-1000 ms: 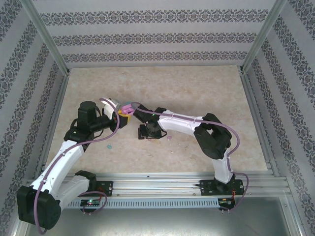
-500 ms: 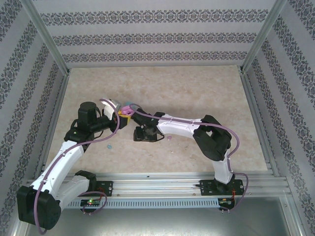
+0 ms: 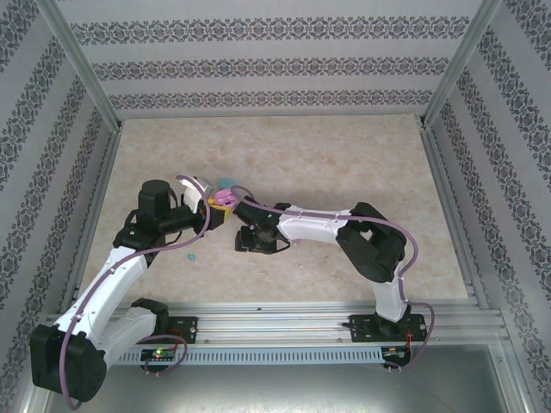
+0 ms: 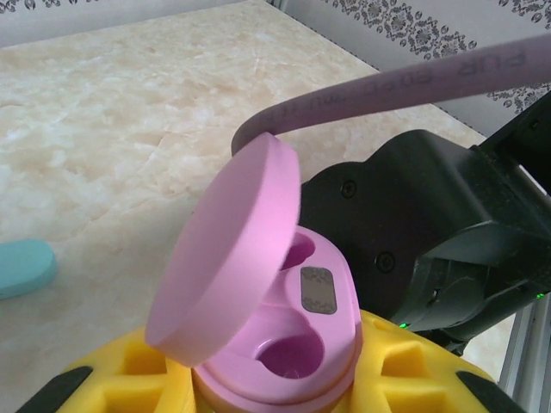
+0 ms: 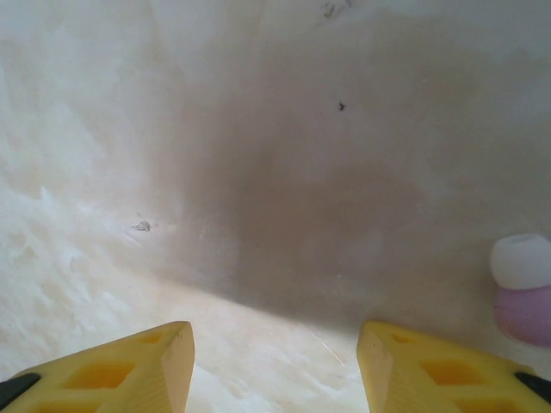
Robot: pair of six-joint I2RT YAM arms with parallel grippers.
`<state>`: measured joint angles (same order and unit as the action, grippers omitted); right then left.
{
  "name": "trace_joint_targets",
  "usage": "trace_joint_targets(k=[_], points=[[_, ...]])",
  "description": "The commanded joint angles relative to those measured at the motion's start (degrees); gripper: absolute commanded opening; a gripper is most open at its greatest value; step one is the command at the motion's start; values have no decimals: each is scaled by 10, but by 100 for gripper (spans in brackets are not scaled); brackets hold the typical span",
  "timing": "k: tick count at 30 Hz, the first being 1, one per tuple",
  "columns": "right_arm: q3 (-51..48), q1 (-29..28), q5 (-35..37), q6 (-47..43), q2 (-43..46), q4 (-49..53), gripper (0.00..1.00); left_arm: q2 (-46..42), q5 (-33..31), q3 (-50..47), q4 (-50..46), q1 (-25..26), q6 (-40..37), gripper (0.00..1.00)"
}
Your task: Insert the wireless bluetooth earbuds into the charging case
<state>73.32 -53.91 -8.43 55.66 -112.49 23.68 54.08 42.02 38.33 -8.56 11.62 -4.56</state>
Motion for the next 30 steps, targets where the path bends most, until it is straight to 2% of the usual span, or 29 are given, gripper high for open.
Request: trace_joint_targets(k=[1,20,30], points=[[-19,14,13,5,24,19,54,-3,18,-1,2,5,-9,9],[-28,46,25,-9,54,51,54,-10,20,-5,3,5,-11,10],[-53,56,27,25,67,21,52,-14,23,-6,3,5,-8,10]])
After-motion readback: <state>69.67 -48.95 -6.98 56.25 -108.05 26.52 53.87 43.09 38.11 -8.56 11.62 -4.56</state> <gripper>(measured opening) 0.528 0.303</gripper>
